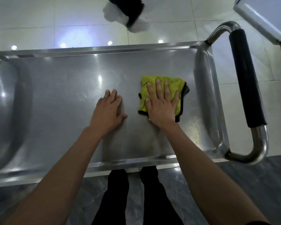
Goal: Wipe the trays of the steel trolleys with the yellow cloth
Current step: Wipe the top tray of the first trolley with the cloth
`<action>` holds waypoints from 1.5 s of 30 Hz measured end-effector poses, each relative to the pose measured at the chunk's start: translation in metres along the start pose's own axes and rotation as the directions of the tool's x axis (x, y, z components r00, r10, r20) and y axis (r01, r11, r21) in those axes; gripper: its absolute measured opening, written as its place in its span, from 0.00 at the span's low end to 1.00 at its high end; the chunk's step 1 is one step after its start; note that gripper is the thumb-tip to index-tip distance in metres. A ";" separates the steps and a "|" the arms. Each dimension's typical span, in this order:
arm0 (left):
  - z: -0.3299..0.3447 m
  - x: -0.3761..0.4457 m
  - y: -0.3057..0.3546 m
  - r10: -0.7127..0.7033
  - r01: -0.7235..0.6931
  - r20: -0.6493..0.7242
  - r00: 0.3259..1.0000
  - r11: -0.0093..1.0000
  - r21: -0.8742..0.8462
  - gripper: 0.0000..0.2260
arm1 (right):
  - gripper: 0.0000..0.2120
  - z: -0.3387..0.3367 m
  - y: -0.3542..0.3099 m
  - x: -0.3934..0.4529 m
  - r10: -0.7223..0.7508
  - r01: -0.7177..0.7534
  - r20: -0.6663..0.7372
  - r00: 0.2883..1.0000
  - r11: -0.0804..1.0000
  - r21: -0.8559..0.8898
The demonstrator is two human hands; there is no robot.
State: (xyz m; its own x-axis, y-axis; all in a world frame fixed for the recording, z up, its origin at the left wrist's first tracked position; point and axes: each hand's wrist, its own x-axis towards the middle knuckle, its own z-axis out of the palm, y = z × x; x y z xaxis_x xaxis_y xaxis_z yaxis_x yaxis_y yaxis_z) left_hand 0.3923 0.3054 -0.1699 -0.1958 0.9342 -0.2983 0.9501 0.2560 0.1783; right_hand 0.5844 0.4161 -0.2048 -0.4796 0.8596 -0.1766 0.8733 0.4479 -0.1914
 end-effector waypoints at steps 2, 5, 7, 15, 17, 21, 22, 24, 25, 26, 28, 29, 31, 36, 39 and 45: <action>0.001 -0.004 -0.005 0.026 -0.026 0.003 1.000 0.999 -0.028 0.37 | 0.27 0.007 -0.027 -0.005 -0.036 0.036 0.006 0.999 0.999 -0.005; 0.003 -0.010 -0.012 0.059 -0.059 0.000 0.998 0.998 0.000 0.39 | 0.27 0.013 -0.056 -0.013 -0.070 0.070 0.011 0.998 0.997 -0.017; 0.003 -0.014 -0.016 0.057 -0.057 0.019 0.998 0.998 0.038 0.39 | 0.27 0.013 -0.064 -0.017 -0.075 0.075 0.014 0.997 0.997 -0.022; 0.005 -0.023 -0.011 0.018 -0.019 0.052 0.998 1.000 0.015 0.37 | 0.27 0.006 -0.048 -0.027 -0.108 0.108 0.016 0.994 0.994 -0.028; 0.004 -0.026 -0.005 -0.011 0.010 0.055 0.998 1.000 0.010 0.36 | 0.26 0.004 -0.035 -0.032 -0.111 0.111 0.021 0.994 0.994 -0.024; 0.006 -0.045 0.021 -0.001 0.001 -0.053 0.999 1.000 -0.003 0.21 | 0.26 -0.002 0.001 -0.045 -0.095 0.095 0.035 0.995 0.995 0.003; 0.010 -0.051 0.031 0.013 -0.013 -0.064 0.998 1.000 -0.003 0.19 | 0.27 -0.004 0.011 -0.049 -0.090 0.090 0.033 0.995 0.996 0.009; 0.020 -0.064 0.049 -0.003 0.004 -0.051 0.999 1.000 0.013 0.18 | 0.27 -0.006 0.032 -0.055 -0.080 0.079 0.028 0.996 0.996 0.029; 0.024 -0.070 0.055 -0.028 0.029 -0.046 0.999 0.999 0.020 0.18 | 0.27 -0.007 0.044 -0.058 -0.072 0.071 0.027 0.997 0.997 0.035; 0.027 -0.073 0.059 -0.051 0.052 -0.044 0.998 0.998 0.023 0.18 | 0.27 -0.008 0.056 -0.060 -0.063 0.062 0.026 0.998 0.997 0.035; 0.030 -0.076 0.062 -0.085 0.086 -0.049 0.995 0.996 0.030 0.21 | 0.27 -0.011 0.084 -0.065 -0.036 0.035 0.022 0.999 0.999 0.037; 0.030 -0.075 0.062 -0.099 0.101 -0.048 0.994 0.994 0.036 0.23 | 0.27 -0.013 0.099 -0.067 -0.018 0.017 0.017 1.000 0.999 0.042; 0.030 -0.075 0.064 -0.125 0.128 -0.057 0.991 0.990 0.051 0.22 | 0.27 -0.016 0.129 -0.073 0.031 -0.032 0.004 0.999 0.998 0.048; 0.029 -0.081 0.064 -0.176 0.179 -0.051 0.983 0.982 0.055 0.22 | 0.27 -0.019 0.162 -0.080 0.053 -0.053 -0.015 0.998 0.999 0.009; 0.029 -0.085 0.055 -0.146 0.146 -0.058 0.988 0.989 -0.005 0.21 | 0.28 -0.016 0.158 -0.081 0.056 -0.056 -0.020 0.998 0.998 -0.001; 0.031 -0.098 0.025 -0.004 0.003 0.020 1.000 0.998 0.055 0.26 | 0.28 0.000 0.116 -0.098 0.070 -0.069 -0.022 0.997 0.997 0.042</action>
State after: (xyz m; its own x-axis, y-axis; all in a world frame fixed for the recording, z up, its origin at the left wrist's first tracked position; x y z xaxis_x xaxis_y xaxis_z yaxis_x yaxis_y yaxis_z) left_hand 0.4426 0.2125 -0.1649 -0.1949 0.9280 -0.3175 0.9615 0.2448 0.1252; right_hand 0.7331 0.3836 -0.2100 -0.4156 0.8940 -0.1677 0.8999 0.3772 -0.2190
